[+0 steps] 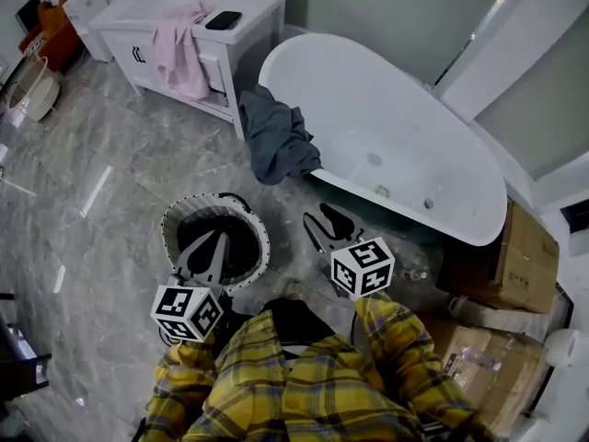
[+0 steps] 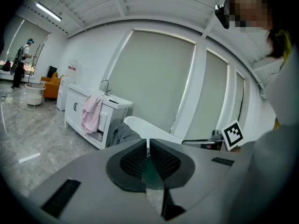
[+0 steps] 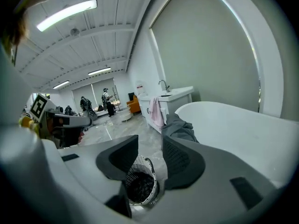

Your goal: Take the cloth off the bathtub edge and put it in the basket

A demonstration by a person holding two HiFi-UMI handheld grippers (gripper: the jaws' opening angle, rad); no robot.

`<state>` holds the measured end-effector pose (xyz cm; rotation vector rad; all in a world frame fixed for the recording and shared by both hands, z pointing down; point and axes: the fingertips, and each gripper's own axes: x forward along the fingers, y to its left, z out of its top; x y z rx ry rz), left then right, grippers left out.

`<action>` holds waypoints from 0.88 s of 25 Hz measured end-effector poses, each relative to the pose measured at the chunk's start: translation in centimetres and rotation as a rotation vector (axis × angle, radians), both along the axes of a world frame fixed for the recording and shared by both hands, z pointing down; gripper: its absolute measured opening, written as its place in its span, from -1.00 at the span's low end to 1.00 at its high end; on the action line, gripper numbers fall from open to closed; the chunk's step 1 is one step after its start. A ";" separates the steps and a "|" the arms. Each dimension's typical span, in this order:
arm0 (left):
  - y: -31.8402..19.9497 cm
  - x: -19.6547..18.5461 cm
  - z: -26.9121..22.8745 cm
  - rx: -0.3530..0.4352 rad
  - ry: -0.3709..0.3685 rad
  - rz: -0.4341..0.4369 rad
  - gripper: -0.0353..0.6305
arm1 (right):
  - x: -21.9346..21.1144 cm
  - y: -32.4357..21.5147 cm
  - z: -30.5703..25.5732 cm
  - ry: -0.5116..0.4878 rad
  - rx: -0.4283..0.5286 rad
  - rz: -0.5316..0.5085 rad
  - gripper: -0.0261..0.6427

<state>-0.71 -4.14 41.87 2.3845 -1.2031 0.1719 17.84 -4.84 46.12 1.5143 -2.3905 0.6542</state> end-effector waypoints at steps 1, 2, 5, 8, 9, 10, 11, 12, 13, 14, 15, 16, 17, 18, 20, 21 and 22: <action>-0.5 0.4 0.1 -0.001 -0.001 -0.015 -0.80 | 0.4 -1.0 0.5 0.004 -0.004 -0.019 -0.44; -0.8 0.8 0.3 -0.001 -0.001 -0.029 -0.80 | 0.8 -1.9 1.0 0.012 -0.010 -0.037 -0.44; -1.3 1.2 0.9 -0.010 -0.005 -0.066 -0.80 | 1.4 -4.3 2.9 0.031 -0.031 -0.079 -0.42; -2.0 0.6 1.4 -0.033 -0.013 -0.115 -0.80 | 1.3 -6.7 4.5 0.028 -0.058 -0.104 -0.38; -2.5 0.3 1.5 -0.037 -0.013 -0.125 -0.80 | 1.3 -7.6 5.0 0.029 -0.064 -0.106 -0.37; -2.9 0.2 1.6 -0.041 -0.014 -0.132 -0.80 | 1.3 -8.4 5.4 0.033 -0.070 -0.107 -0.36; -3.2 0.0 1.9 -0.046 -0.016 -0.138 -0.80 | 1.3 -9.2 5.9 0.036 -0.075 -0.108 -0.34; -3.5 -0.2 2.2 -0.053 -0.018 -0.144 -0.80 | 1.2 -10.0 6.4 0.039 -0.081 -0.111 -0.33; -3.8 -0.3 2.6 -0.060 -0.019 -0.152 -0.80 | 1.1 -10.8 6.9 0.042 -0.088 -0.116 -0.32; -4.2 -0.5 2.9 -0.067 -0.017 -0.161 -0.80 | 1.1 -11.6 7.4 0.049 -0.096 -0.124 -0.30; -4.7 -0.7 3.2 -0.072 -0.014 -0.168 -0.80 | 1.0 -12.5 7.9 0.058 -0.104 -0.132 -0.27; -5.3 -0.9 3.4 -0.076 -0.012 -0.174 -0.80 | 0.8 -13.4 8.4 0.069 -0.112 -0.139 -0.25; -5.9 -1.1 3.6 -0.080 -0.010 -0.179 -0.80 | 0.7 -14.4 8.9 0.078 -0.121 -0.143 -0.24; -6.6 -1.2 3.7 -0.082 -0.011 -0.181 -0.80 | 0.6 -15.4 9.5 0.087 -0.130 -0.146 -0.22; -8.1 -1.6 4.1 -0.088 -0.012 -0.188 -0.80 | 0.6 -17.5 10.8 0.104 -0.148 -0.150 -0.17; -8.7 -1.8 4.3 -0.093 -0.011 -0.195 -0.80 | 0.6 -18.6 11.4 0.115 -0.158 -0.154 -0.15; -9.2 -2.1 4.6 -0.100 -0.010 -0.202 -0.80 | 0.5 -19.5 12.1 0.127 -0.169 -0.158 -0.14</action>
